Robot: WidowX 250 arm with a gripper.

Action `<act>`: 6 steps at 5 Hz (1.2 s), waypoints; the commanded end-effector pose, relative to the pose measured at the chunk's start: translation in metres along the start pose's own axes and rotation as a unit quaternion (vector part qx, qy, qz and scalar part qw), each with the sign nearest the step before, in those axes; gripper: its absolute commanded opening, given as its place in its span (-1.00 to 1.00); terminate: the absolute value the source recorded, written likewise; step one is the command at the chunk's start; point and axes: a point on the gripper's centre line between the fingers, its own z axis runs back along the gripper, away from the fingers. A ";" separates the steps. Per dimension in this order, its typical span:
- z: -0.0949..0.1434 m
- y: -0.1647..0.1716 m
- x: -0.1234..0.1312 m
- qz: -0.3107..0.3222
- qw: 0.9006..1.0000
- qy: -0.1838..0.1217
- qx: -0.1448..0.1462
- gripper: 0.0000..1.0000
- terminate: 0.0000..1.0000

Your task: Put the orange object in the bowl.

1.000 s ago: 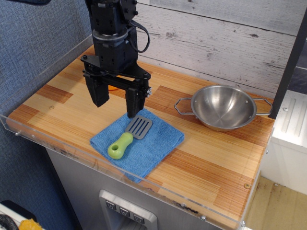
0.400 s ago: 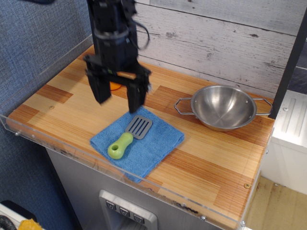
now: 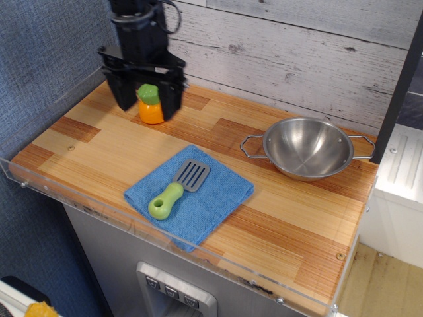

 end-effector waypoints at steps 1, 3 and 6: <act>0.003 0.040 0.034 0.016 0.998 -0.061 -0.002 1.00 -1.00; -0.016 0.047 0.050 0.026 0.998 -0.052 -0.005 1.00 -1.00; -0.031 0.031 0.059 0.033 0.998 -0.048 -0.004 -1.00 -1.00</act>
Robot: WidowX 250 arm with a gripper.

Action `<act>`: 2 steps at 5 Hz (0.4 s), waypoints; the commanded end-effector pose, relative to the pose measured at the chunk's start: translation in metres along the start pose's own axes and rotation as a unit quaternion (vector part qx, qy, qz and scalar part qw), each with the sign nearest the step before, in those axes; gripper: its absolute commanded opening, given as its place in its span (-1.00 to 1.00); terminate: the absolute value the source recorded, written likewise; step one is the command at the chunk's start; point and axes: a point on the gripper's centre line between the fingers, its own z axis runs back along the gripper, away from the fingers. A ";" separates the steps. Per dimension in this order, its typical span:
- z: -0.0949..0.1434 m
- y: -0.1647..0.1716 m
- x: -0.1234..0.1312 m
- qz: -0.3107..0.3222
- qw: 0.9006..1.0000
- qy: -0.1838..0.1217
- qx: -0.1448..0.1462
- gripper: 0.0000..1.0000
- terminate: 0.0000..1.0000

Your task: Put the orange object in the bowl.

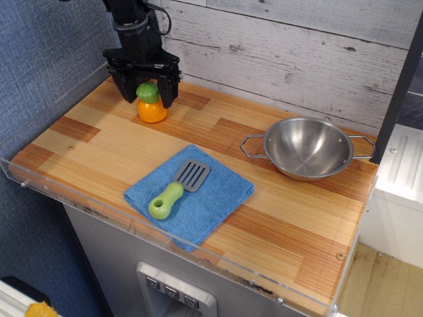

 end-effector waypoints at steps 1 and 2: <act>0.017 -0.005 0.004 -0.004 1.000 -0.026 0.010 -1.00 -1.00; 0.028 -0.008 0.001 -0.003 1.000 -0.027 0.010 -1.00 -1.00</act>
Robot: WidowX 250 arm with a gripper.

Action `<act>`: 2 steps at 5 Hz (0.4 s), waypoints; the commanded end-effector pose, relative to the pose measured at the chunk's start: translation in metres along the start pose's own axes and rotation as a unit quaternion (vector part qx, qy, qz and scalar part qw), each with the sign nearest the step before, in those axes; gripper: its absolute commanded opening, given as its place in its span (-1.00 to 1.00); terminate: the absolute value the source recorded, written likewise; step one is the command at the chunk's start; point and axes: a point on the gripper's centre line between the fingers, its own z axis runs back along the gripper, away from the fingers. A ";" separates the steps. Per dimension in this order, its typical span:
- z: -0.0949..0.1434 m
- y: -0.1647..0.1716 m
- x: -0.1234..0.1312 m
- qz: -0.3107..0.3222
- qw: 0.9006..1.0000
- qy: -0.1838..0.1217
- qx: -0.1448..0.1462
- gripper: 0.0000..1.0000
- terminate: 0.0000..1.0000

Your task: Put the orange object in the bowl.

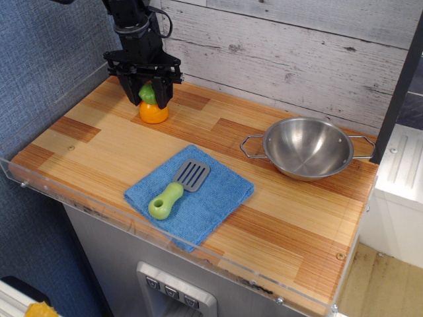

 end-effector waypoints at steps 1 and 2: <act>0.052 -0.026 -0.005 0.010 1.000 -0.008 0.010 -1.00 -1.00; 0.073 -0.071 -0.019 0.031 0.999 -0.028 0.001 -1.00 -1.00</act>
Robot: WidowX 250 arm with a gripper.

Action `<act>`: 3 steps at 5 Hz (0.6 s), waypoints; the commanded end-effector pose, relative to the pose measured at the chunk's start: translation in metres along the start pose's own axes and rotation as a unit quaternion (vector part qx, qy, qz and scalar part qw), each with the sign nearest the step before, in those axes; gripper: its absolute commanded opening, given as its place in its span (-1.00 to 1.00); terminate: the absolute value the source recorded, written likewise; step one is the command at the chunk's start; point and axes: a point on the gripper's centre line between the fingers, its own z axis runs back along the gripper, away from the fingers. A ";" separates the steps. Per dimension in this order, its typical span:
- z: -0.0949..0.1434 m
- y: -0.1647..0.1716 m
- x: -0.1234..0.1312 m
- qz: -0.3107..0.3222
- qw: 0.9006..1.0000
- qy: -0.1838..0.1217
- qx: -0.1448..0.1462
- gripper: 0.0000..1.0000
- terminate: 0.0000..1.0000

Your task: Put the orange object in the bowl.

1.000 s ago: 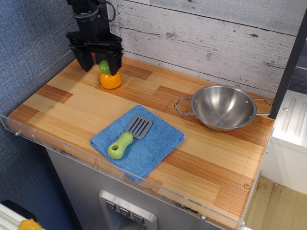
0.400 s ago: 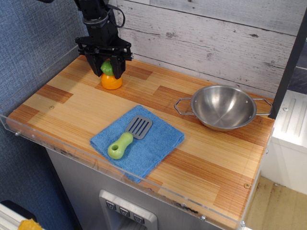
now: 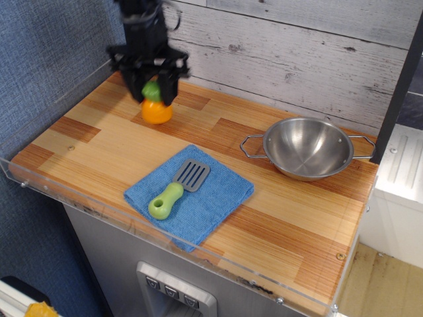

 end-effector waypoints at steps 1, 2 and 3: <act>0.054 -0.089 -0.024 -0.047 0.997 -0.057 -0.023 -1.00 -1.00; 0.049 -0.133 -0.032 -0.102 0.993 -0.052 -0.021 -1.00 -1.00; 0.033 -0.154 -0.027 -0.126 0.990 -0.061 -0.023 -1.00 -1.00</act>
